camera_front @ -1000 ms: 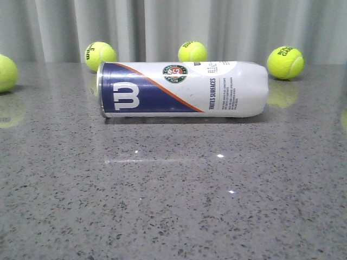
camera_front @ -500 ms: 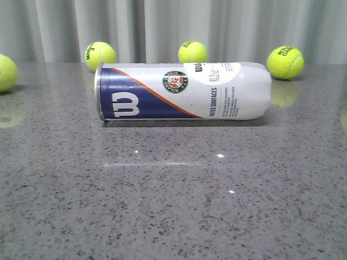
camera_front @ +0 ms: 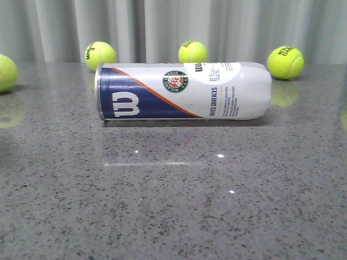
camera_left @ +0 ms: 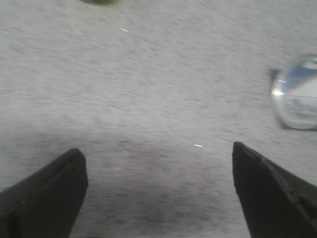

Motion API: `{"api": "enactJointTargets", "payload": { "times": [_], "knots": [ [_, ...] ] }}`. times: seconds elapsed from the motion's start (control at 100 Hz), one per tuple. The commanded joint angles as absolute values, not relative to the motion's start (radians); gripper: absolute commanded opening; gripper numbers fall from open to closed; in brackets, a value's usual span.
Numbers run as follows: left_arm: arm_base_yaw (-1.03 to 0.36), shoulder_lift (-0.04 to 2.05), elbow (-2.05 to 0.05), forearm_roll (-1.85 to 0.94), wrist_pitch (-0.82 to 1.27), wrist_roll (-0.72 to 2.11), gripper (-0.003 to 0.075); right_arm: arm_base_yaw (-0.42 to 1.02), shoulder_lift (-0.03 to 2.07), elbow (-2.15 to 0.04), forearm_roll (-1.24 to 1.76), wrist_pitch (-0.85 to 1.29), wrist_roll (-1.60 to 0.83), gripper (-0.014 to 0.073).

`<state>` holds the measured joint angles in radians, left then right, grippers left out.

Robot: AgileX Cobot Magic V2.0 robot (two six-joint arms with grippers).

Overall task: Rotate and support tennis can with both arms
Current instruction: 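Lower the left gripper onto the can's blue end and grasp it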

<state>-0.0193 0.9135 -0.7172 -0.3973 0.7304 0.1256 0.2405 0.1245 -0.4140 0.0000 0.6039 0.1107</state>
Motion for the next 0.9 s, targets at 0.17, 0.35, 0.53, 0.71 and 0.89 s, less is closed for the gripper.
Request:
{"api": "enactJointTargets", "payload": {
  "times": [0.17,0.35,0.53,0.71,0.89],
  "knots": [
    [-0.018,1.097,-0.862,-0.813,0.835,0.368,0.0572,0.235,0.134,-0.438,-0.009,0.535,0.108,-0.0057],
    [-0.018,1.235,-0.918,-1.025,0.907,0.506,0.0564,0.235,0.134,-0.438,-0.009,0.535,0.108,-0.0057],
    [-0.059,1.368,-0.977,-1.080,0.906,0.552,0.0564,0.235,0.134,-0.438,-0.009,0.535,0.108,-0.0057],
    [-0.152,1.478,-1.046,-1.150,0.909,0.585,0.0564,0.235,0.134,-0.438,-0.009,0.535,0.108,-0.0057],
    [-0.228,1.572,-1.088,-1.207,0.897,0.604,0.0564,0.235,0.134,-0.438,-0.009,0.535,0.108,-0.0057]
  ]
}}
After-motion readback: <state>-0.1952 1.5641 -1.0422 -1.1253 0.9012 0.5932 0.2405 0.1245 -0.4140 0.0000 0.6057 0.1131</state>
